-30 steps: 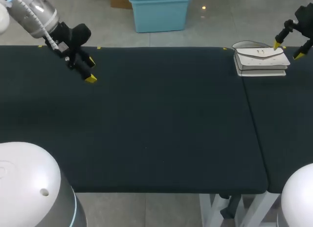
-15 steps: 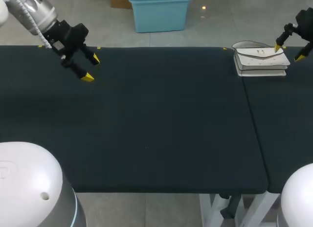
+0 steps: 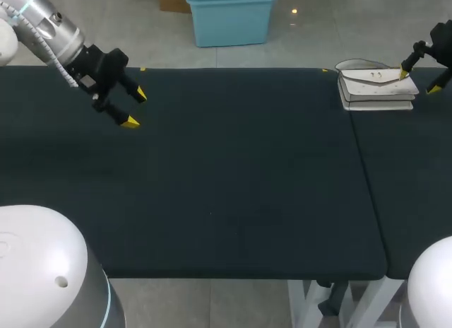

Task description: Pick up the bag, open it, inspect its contents, close it, and place it on the opposite side

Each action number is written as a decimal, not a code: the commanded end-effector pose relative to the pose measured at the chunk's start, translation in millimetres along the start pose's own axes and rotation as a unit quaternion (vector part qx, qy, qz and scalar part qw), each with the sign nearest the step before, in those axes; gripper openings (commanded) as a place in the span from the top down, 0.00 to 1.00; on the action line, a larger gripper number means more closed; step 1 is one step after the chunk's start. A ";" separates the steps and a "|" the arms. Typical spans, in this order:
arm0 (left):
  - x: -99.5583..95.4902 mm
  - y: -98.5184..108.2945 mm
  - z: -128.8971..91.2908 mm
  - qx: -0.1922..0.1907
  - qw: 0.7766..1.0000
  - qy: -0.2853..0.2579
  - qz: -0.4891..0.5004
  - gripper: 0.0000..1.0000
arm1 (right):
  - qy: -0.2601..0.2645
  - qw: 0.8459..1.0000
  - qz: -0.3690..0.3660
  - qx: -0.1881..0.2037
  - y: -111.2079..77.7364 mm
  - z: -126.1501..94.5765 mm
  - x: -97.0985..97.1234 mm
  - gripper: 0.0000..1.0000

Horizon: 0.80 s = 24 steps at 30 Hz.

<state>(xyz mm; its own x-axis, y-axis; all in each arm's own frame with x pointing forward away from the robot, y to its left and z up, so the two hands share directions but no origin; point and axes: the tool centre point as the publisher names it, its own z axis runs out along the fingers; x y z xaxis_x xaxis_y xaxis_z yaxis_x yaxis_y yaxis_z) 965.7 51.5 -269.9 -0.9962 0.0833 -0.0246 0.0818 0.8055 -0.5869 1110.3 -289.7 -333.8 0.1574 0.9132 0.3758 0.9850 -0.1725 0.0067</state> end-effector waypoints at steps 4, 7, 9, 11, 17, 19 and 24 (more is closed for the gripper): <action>-1.7 0.2 -0.4 0.001 1.000 0.002 0.001 0.00 | 0.014 1.000 0.016 0.019 28.1 11.2 -18.5 0.00; -1.7 0.2 -0.4 0.001 1.000 0.002 0.001 0.00 | 0.018 0.999 0.023 0.018 39.7 14.6 -21.7 0.00; -1.7 0.2 -0.4 0.001 1.000 0.002 0.001 0.00 | 0.019 0.999 0.026 0.019 46.5 16.5 -24.5 0.00; -1.7 0.2 -0.4 0.001 1.000 0.002 0.001 0.00 | 0.022 0.999 0.031 0.020 53.9 18.5 -28.6 0.00; -1.7 0.2 -0.4 0.001 1.000 0.002 0.001 0.00 | 0.035 0.998 0.037 0.028 65.8 25.0 -31.7 0.00; -1.7 0.2 -0.4 0.001 1.000 0.002 0.001 0.00 | 0.042 0.998 0.038 0.032 67.9 28.0 -31.4 0.25; -1.7 0.2 -0.4 0.001 1.000 0.002 0.001 0.00 | 0.053 0.997 0.033 0.040 66.4 36.3 -26.7 0.57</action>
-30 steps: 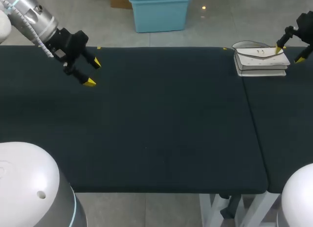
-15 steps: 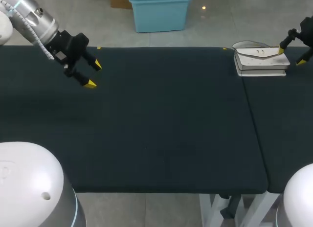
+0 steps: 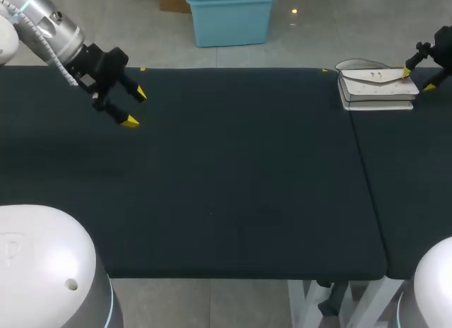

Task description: Pick up the bag, open it, inspect its contents, close it, and place it on the opposite side

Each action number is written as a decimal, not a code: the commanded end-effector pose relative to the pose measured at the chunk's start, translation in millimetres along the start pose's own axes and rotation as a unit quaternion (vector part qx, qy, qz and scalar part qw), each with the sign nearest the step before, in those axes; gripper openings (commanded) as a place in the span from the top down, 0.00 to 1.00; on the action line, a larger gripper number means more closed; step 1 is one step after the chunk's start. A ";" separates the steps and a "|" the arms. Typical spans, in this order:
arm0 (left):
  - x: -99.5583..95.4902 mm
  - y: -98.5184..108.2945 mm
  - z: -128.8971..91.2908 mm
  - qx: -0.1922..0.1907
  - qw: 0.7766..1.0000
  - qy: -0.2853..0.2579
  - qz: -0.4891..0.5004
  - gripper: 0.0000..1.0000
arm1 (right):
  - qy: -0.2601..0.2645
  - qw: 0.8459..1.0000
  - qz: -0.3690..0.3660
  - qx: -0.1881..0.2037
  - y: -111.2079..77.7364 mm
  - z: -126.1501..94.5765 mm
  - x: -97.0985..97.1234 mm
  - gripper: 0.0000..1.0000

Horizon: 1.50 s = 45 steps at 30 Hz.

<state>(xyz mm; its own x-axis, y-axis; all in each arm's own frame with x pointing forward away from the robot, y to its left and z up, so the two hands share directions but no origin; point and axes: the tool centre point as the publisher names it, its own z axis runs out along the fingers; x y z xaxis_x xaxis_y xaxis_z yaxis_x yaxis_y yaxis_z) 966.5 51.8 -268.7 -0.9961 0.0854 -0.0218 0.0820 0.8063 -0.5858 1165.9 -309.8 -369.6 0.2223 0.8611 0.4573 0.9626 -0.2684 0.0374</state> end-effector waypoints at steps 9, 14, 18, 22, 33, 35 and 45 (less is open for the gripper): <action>-0.8 0.6 0.8 0.001 1.000 0.000 0.000 0.00 | 0.018 0.996 0.006 0.086 -1.3 14.0 -3.9 1.00; -0.8 0.6 0.8 0.001 1.000 0.000 0.000 0.00 | 0.028 0.996 0.009 0.087 -6.7 10.2 0.0 1.00; -0.8 0.6 0.8 0.001 1.000 0.000 0.000 0.00 | 0.047 0.995 0.011 0.088 -10.7 6.9 4.2 1.00; -0.8 0.6 0.8 0.001 1.000 0.000 0.000 0.00 | 0.067 0.994 0.013 0.088 -17.9 2.7 10.7 1.00; -0.8 0.6 0.8 0.001 1.000 0.000 0.000 0.00 | 0.110 0.989 -0.016 0.094 -51.9 1.4 36.7 1.00; -0.8 0.6 0.8 0.001 1.000 0.000 0.000 0.00 | 0.117 0.989 -0.023 0.093 -59.7 0.6 41.8 1.00; -0.8 0.6 0.8 0.001 1.000 0.000 0.000 0.00 | 0.136 0.985 -0.052 0.095 -117.5 1.5 71.6 1.00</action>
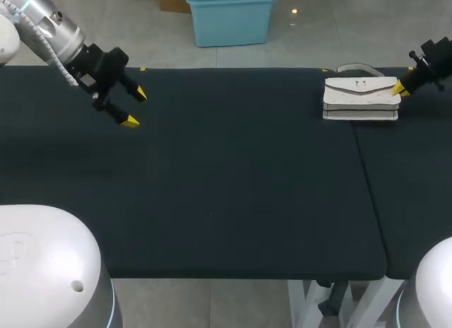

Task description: Pick up the bag, open it, inspect its contents, close it, and place it on the opposite side

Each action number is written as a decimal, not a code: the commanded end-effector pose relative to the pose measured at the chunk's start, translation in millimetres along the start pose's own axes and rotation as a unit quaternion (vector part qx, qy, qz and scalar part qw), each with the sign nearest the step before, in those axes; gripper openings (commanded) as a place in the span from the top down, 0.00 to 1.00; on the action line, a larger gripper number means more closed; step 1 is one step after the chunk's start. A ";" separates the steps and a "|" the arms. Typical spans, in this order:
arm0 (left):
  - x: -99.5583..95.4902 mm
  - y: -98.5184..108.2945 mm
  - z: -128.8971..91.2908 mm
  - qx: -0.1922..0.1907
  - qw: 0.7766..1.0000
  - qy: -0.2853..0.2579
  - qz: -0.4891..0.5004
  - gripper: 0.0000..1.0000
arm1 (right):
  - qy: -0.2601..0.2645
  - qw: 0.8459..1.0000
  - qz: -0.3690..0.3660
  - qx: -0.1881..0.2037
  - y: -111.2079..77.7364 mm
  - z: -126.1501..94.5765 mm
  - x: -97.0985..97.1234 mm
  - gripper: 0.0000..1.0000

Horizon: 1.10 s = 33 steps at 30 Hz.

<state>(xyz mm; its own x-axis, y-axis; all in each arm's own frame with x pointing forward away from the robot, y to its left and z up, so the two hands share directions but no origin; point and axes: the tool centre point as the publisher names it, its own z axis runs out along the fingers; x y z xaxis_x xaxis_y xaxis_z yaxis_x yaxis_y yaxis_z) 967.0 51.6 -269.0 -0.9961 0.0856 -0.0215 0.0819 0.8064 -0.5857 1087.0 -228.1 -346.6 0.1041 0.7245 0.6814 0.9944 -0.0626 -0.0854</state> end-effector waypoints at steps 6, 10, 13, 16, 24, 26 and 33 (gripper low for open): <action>-0.4 0.6 0.5 0.001 1.000 0.000 0.000 0.00 | 0.011 1.000 -0.011 -0.015 -45.8 19.8 22.8 1.00; -0.4 0.6 0.5 0.001 1.000 0.000 0.000 0.00 | 0.005 1.000 -0.014 -0.019 -63.1 32.7 32.9 1.00; -0.4 0.6 0.5 0.001 1.000 0.000 0.000 0.00 | 0.002 0.999 -0.012 -0.036 -74.7 38.5 39.9 1.00; -0.4 0.6 0.5 0.001 1.000 0.000 0.000 0.00 | 0.007 0.999 -0.008 -0.044 -79.2 39.8 42.7 1.00; -0.4 0.6 0.5 0.001 1.000 0.000 0.000 0.00 | 0.007 0.999 -0.008 -0.044 -79.2 39.8 42.7 1.00; -0.4 0.6 0.5 0.001 1.000 0.000 0.000 0.00 | 0.007 0.999 -0.008 -0.044 -79.2 39.8 42.7 1.00; -0.4 0.6 0.5 0.001 1.000 0.000 0.000 0.00 | 0.019 0.999 -0.019 -0.038 -85.2 47.0 48.9 1.00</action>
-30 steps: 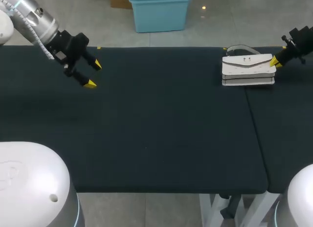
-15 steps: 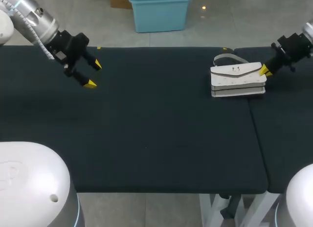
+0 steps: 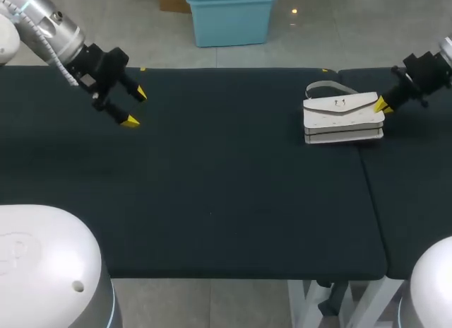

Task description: Pick up the bag, open it, inspect its contents, close it, and place it on the opposite side

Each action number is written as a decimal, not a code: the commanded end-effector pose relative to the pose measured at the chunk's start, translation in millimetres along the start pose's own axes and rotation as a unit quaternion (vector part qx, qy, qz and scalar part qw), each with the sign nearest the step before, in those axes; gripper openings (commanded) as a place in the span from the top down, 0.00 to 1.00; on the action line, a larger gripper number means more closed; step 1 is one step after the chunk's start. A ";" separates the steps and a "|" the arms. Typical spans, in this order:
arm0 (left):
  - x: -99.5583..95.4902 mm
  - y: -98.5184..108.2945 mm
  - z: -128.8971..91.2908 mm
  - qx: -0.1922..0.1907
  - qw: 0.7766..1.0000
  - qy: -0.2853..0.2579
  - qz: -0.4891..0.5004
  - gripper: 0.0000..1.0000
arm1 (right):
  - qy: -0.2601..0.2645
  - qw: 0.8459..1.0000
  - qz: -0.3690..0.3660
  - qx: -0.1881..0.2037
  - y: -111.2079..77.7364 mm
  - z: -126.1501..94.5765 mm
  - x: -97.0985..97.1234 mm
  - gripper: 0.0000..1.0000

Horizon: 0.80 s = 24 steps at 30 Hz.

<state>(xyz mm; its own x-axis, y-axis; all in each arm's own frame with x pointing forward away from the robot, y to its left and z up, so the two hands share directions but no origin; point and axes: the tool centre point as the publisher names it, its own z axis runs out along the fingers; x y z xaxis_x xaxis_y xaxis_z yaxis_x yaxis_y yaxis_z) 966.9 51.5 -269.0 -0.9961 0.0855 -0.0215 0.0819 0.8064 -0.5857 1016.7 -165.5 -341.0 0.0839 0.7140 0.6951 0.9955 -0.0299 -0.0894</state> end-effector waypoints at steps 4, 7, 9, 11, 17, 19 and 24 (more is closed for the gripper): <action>-0.4 0.7 0.4 0.001 1.000 0.000 0.001 0.00 | 0.021 0.999 -0.014 -0.048 -30.2 29.4 24.3 1.00; -0.4 0.7 0.4 0.001 1.000 0.000 0.001 0.00 | 0.030 0.998 -0.026 -0.043 -45.2 43.6 36.4 1.00; -0.4 0.7 0.4 0.001 1.000 0.000 0.001 0.00 | 0.034 0.998 -0.029 -0.036 -53.9 53.6 41.6 1.00; -0.4 0.7 0.4 0.001 1.000 0.000 0.001 0.00 | 0.036 0.998 -0.032 -0.033 -60.4 61.9 45.1 1.00; -0.4 0.7 0.4 0.001 1.000 0.000 0.001 0.00 | 0.024 0.999 -0.022 -0.042 -83.5 86.5 57.8 1.00; -0.4 0.7 0.4 0.001 1.000 0.000 0.001 0.00 | 0.019 0.998 -0.018 -0.049 -90.9 96.5 62.7 1.00; -0.4 0.7 0.4 0.001 1.000 0.000 0.001 0.00 | 0.023 0.998 -0.015 -0.055 -101.5 119.1 75.1 1.00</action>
<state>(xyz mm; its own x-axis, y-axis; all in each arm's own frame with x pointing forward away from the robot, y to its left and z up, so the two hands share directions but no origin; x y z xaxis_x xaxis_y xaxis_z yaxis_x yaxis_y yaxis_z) 967.0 51.5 -269.1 -0.9961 0.0854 -0.0216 0.0818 0.8063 -0.5858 923.9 -38.4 -360.9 0.0521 0.6714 0.7392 0.9919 0.0511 -0.1163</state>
